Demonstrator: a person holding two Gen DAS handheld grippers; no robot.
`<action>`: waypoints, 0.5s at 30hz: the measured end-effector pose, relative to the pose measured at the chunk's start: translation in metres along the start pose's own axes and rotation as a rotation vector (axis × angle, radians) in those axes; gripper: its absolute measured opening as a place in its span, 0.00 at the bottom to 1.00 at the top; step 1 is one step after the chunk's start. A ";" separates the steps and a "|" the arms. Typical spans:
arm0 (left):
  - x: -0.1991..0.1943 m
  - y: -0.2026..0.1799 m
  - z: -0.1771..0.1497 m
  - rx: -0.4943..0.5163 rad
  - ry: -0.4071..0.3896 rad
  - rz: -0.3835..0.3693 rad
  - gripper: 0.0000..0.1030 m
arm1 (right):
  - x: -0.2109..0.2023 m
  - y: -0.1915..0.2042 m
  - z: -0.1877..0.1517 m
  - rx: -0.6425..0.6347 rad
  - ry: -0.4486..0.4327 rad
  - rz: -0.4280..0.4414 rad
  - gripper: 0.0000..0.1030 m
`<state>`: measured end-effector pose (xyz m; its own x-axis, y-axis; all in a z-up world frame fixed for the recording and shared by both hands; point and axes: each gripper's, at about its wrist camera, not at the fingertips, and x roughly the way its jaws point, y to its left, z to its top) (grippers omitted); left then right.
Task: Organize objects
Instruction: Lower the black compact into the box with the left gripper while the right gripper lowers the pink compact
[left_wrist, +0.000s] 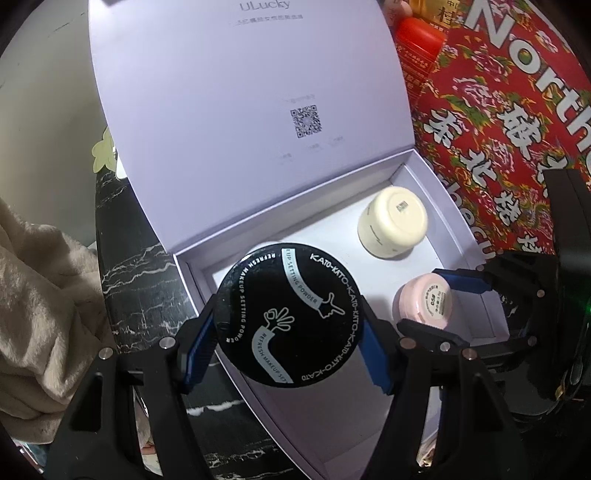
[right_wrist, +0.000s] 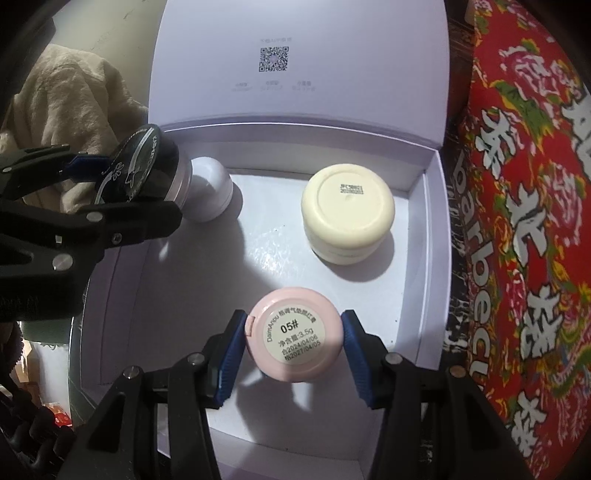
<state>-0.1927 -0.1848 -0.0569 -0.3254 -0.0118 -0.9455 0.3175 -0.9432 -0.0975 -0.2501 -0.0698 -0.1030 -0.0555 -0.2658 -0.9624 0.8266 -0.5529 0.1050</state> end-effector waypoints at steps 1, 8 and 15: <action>0.001 0.001 0.001 0.002 0.000 0.000 0.65 | 0.002 0.000 0.000 0.000 0.003 -0.002 0.51; 0.011 0.000 0.006 0.008 0.003 0.008 0.65 | 0.009 0.000 0.001 -0.022 0.013 -0.011 0.51; 0.020 0.002 0.009 0.006 0.018 0.014 0.65 | 0.014 0.007 0.005 -0.053 0.015 -0.022 0.51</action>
<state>-0.2072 -0.1899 -0.0734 -0.3047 -0.0194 -0.9522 0.3170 -0.9448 -0.0822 -0.2479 -0.0809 -0.1142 -0.0655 -0.2421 -0.9680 0.8538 -0.5156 0.0712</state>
